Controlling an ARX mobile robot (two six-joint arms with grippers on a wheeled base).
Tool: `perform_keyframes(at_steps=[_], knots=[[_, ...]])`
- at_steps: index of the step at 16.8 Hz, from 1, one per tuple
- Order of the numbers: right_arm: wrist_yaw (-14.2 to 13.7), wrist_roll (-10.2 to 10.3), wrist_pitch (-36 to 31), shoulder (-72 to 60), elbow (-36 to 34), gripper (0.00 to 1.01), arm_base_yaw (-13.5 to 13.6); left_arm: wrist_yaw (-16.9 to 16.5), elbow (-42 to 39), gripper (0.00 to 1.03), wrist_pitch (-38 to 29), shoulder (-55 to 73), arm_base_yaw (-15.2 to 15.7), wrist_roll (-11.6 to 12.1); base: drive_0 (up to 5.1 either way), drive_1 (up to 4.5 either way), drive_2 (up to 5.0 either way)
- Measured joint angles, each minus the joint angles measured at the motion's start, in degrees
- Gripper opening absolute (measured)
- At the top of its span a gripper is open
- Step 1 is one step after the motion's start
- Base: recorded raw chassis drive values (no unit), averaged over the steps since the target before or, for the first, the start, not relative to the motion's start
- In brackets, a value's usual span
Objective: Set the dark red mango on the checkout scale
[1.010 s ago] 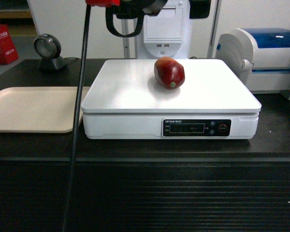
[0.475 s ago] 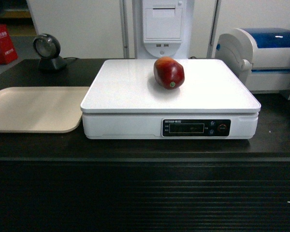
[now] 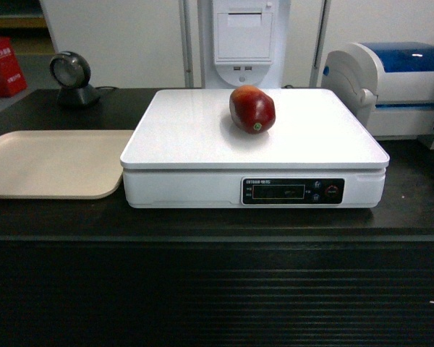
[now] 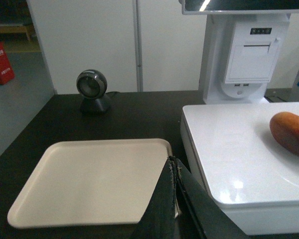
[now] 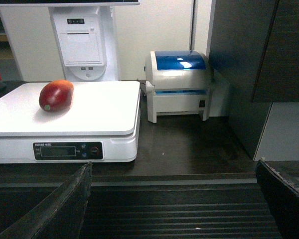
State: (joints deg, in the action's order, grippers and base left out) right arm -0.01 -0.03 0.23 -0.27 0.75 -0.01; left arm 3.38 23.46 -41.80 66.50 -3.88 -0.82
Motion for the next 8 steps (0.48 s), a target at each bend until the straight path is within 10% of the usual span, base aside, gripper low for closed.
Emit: perform_keyframes(at_steps=[8], knots=[[0.0,0.0,0.0,0.0,0.0,0.98,0.0,-3.4,-15.0,0.02,0.9,-17.1,3.8,0.2,0.0,0.00,0.0]])
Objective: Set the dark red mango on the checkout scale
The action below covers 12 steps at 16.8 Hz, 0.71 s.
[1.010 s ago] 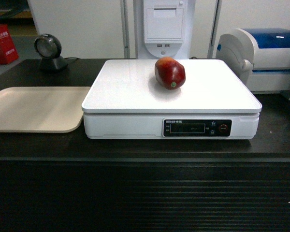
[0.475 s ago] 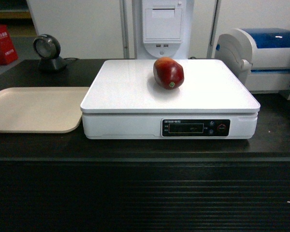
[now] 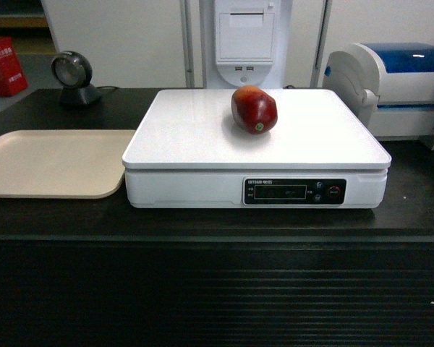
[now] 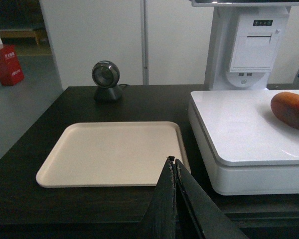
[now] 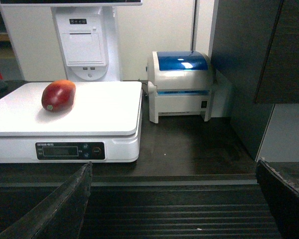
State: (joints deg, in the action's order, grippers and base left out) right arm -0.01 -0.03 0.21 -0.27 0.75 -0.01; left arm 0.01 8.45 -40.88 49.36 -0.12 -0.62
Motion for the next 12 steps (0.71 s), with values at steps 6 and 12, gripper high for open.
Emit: perform_keyframes(at_steps=[6,12], knots=[[0.0,0.0,0.0,0.0,0.0,0.98,0.0,0.0,-5.6,0.02,9.2,-14.3,0.1,0.0,0.0,0.00,0.0],[0.0,0.0,0.0,0.0,0.0,0.98,0.0,0.0,-7.9,0.02,16.6,-25.0,0.1,0.0,0.0,0.00,0.0]])
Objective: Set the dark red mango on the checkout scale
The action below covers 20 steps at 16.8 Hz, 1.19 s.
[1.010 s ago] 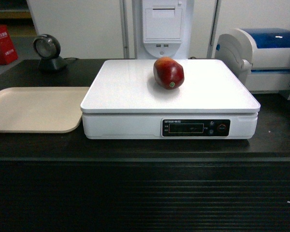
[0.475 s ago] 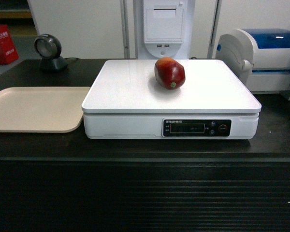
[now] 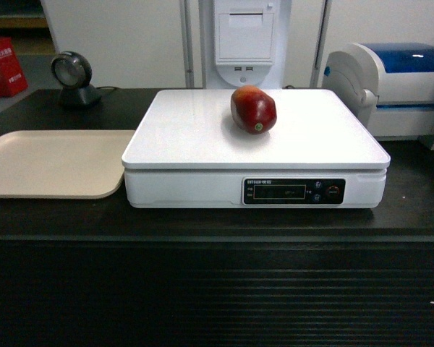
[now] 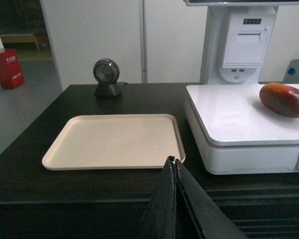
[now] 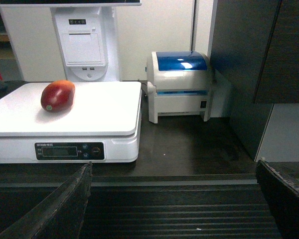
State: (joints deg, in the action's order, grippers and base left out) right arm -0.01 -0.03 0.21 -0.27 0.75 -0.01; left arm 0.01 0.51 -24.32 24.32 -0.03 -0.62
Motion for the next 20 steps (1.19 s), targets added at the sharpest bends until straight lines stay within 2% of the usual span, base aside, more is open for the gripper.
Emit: perform_keyframes(at_steps=[11,12,13,19,20], knots=[[0.0,0.0,0.0,0.0,0.0,0.98,0.0,0.0,0.0,0.02,14.1,-14.3,0.0,0.0,0.0,0.00,0.0],[0.0,0.0,0.0,0.0,0.0,0.98,0.0,0.0,0.2,0.02,18.1,-16.9,0.0,0.0,0.0,0.00,0.0],[0.0,0.0,0.0,0.0,0.0,0.98,0.0,-0.1,0.0,0.02,25.0,-22.0,0.0,0.0,0.0,0.00,0.0],[0.0,0.0,0.0,0.0,0.0,0.98,0.0,0.0,0.0,0.02,24.5,-23.8,0.0,0.0,0.0,0.00,0.0],[0.0,0.0,0.0,0.0,0.0,0.98,0.0,0.0,0.0,0.10,24.5,-23.8,0.0,0.0,0.0,0.00,0.0]])
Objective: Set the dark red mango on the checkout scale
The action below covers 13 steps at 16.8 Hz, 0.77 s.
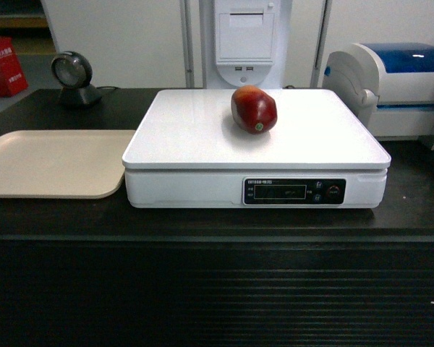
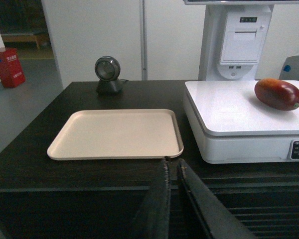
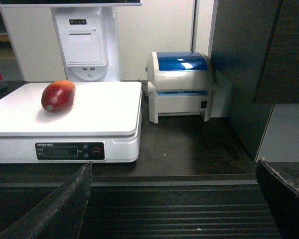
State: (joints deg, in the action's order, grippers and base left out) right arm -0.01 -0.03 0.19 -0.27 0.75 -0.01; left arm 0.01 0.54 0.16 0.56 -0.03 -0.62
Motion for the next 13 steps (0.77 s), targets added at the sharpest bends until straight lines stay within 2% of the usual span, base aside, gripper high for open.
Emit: perform_keyframes(at_steps=[4,8,11,13], knots=[[0.0,0.0,0.0,0.0,0.0,0.98,0.0,0.0,0.0,0.23,0.0,0.0,0.0,0.0,0.0,0.00,0.0],[0.0,0.0,0.0,0.0,0.0,0.98,0.0,0.0,0.0,0.70,0.0,0.0,0.0,0.0,0.0,0.00,0.0],[0.0,0.0,0.0,0.0,0.0,0.98,0.0,0.0,0.0,1.00,0.0,0.0,0.0,0.0,0.0,0.00,0.0],[0.0,0.0,0.0,0.0,0.0,0.98,0.0,0.0,0.0,0.98,0.0,0.0,0.0,0.0,0.0,0.00,0.0]])
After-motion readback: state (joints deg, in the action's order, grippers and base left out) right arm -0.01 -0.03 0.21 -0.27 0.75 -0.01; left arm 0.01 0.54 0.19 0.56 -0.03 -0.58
